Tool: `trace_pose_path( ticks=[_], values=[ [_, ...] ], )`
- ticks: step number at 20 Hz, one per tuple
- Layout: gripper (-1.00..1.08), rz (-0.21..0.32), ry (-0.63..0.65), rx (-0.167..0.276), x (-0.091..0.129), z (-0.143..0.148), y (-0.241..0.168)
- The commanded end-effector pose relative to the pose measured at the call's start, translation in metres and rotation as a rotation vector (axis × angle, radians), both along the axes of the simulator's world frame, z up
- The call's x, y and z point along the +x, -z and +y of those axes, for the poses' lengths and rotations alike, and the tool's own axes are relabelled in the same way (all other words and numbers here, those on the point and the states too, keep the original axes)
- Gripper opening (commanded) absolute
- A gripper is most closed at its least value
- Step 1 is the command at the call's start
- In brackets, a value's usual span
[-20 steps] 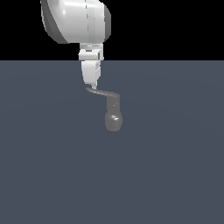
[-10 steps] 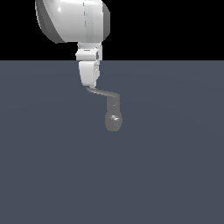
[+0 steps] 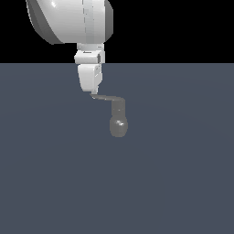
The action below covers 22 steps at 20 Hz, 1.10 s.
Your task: Turn on the faucet by rotating a designated handle.
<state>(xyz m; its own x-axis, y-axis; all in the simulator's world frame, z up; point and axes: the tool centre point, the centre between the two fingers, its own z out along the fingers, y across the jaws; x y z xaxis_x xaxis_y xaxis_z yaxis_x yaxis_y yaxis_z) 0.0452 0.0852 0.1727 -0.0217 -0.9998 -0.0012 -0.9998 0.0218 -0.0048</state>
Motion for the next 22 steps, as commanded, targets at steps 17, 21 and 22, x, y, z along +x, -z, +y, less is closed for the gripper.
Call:
trace_pose_path(
  ticks=[17,21,22],
  values=[
    [-1.00,0.002,0.001,-0.001,-0.046,-0.009,0.000],
    [-1.00,0.003,0.001,-0.001,-0.057,-0.015,0.000],
    [-1.00,0.003,0.001,-0.001,-0.060,-0.017,0.000]
  ],
)
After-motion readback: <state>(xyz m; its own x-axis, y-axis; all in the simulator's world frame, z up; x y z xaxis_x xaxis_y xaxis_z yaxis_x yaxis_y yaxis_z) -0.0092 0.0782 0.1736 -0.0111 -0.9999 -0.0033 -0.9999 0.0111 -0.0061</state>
